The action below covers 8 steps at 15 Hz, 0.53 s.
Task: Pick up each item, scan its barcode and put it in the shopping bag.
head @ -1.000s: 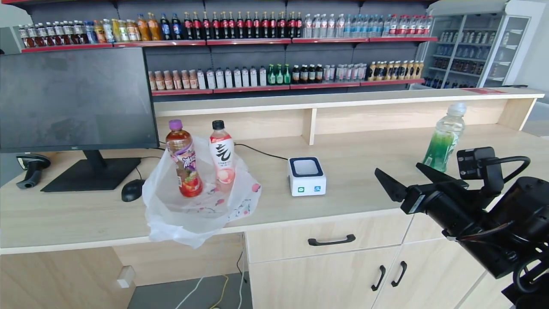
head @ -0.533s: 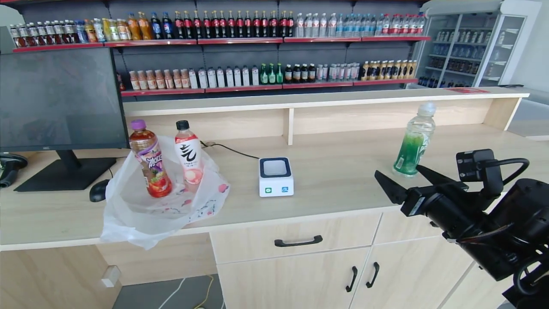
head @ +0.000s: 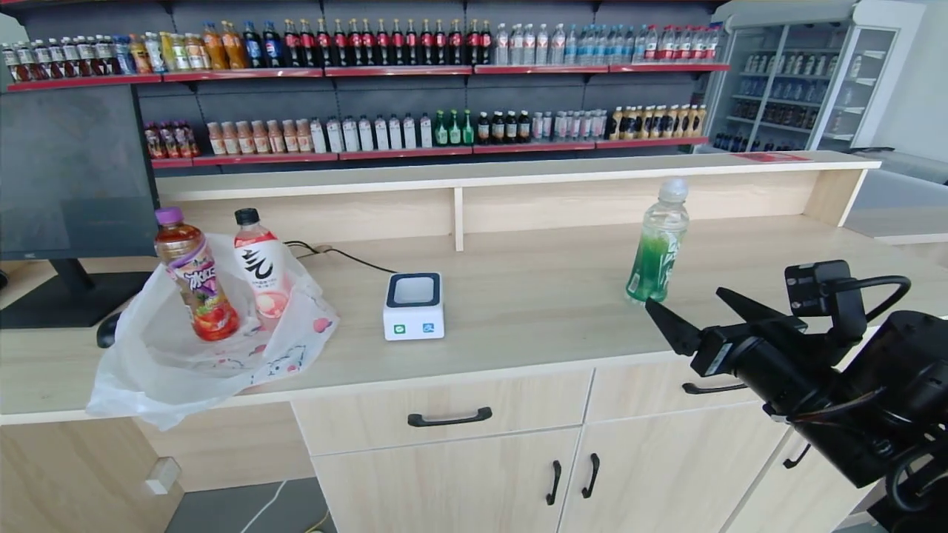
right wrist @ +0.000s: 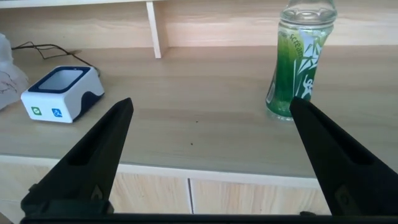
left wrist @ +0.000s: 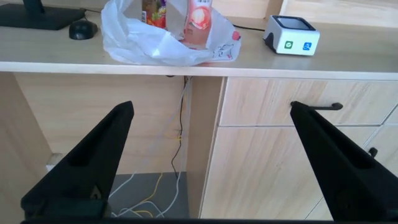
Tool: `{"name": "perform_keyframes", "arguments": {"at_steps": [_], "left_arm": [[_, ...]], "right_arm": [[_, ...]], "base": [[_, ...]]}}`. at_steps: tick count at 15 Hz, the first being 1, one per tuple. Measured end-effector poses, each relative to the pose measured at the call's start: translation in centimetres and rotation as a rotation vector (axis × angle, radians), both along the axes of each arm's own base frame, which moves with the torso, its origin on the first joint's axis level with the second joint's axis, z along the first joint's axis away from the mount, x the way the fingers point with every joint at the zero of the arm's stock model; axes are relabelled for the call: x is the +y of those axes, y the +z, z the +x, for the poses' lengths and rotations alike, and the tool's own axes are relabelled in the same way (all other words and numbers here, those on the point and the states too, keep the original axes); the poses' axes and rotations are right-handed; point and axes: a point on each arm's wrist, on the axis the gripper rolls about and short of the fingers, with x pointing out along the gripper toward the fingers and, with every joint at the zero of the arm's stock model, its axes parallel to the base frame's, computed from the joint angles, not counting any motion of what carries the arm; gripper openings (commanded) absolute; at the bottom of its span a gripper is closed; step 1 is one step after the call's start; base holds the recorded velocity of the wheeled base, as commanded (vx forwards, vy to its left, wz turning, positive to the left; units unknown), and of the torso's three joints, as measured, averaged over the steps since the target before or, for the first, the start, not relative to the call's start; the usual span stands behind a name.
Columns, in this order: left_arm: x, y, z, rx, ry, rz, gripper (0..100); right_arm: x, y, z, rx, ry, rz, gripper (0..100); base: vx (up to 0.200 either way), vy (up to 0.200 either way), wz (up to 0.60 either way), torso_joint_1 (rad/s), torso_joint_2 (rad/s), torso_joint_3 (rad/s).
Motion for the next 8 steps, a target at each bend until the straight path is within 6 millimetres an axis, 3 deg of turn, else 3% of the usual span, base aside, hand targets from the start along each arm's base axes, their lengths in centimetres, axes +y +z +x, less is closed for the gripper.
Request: {"name": "perform_keyframes", "arguments": {"at_steps": [3, 8], "left_arm": [[0.00, 0.00, 0.00, 0.000, 0.000, 0.000, 100], [0.00, 0.00, 0.00, 0.000, 0.000, 0.000, 100]], "right_arm": [[-0.02, -0.09, -0.06, 0.004, 0.000, -0.001, 100], [0.18, -0.33, 0.02, 0.011, 0.006, -0.007, 100]], "base": [[0.000, -0.200, 0.00, 0.004, 0.01, 0.004], [0.200, -0.200, 0.00, -0.002, -0.01, 0.000]]}}
